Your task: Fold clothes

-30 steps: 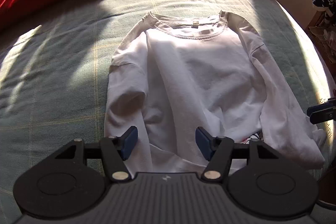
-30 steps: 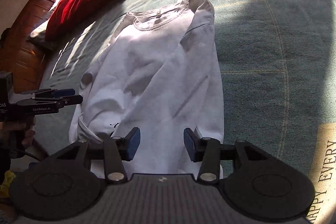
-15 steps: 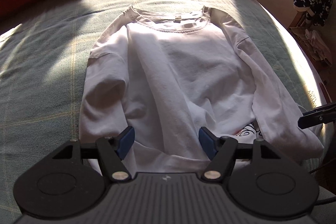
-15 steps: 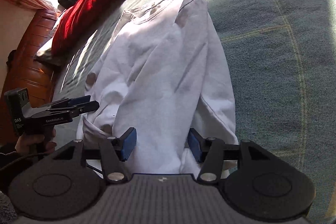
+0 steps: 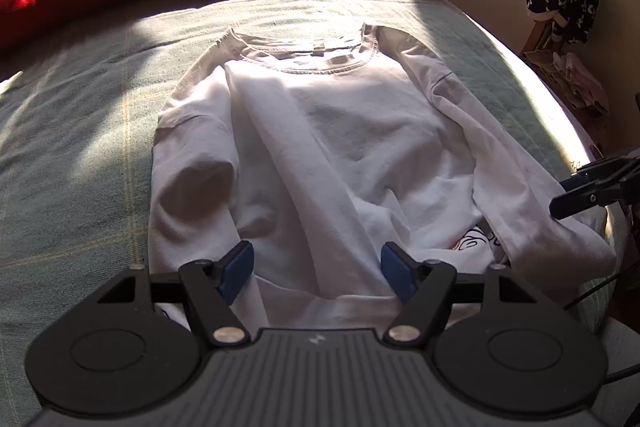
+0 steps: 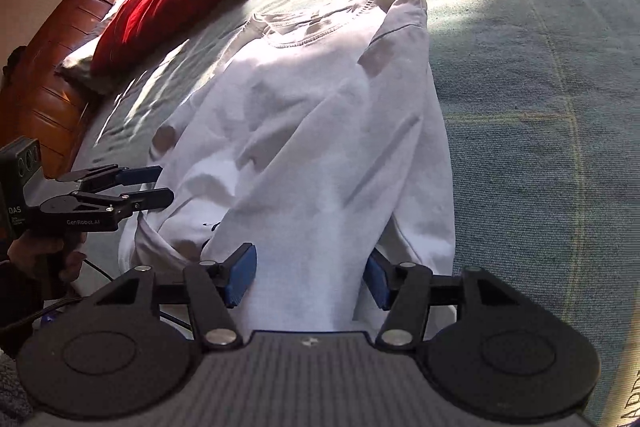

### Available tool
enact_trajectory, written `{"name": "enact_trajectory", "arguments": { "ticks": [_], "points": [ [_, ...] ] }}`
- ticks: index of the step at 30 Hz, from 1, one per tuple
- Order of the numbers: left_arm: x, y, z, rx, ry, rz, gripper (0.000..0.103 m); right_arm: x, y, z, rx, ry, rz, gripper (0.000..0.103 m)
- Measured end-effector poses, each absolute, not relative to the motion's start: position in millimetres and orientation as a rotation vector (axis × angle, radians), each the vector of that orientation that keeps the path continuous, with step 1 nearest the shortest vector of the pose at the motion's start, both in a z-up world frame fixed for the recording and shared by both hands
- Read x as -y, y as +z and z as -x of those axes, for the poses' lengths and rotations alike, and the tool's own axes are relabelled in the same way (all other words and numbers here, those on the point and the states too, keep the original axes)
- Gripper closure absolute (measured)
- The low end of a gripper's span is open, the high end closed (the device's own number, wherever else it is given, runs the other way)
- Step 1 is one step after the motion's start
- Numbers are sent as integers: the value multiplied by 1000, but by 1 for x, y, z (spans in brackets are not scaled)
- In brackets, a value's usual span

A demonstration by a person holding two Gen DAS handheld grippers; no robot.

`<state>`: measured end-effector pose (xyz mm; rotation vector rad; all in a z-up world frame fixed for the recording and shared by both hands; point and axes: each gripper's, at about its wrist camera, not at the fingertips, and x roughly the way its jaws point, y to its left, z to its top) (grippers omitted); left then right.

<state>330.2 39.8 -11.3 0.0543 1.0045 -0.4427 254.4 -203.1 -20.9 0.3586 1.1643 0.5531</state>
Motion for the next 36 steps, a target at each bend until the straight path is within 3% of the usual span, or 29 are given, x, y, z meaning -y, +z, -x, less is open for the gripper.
{"name": "enact_trajectory", "arguments": {
  "ticks": [12,14,21,25,27,31,36],
  "points": [
    [-38,-8,-309,-885,-477,-123,30,213,-23,-244,-1039,706,-398,37],
    [-38,-5,-300,-842,-496,-155,30,214,-27,-241,-1027,731,-407,32],
    [-42,7,-244,-694,-490,-151,29,220,-48,-211,-968,754,-466,32],
    [-40,12,-227,-697,-464,-133,27,214,-46,-223,-954,786,-573,21],
    [-43,13,-220,-693,-440,-102,27,211,-48,-232,-965,769,-608,21],
    [-44,9,-214,-728,-452,-74,27,215,-55,-241,-945,712,-707,32],
    [-43,4,-211,-748,-467,-82,27,223,-57,-247,-928,688,-750,53]
  ]
}}
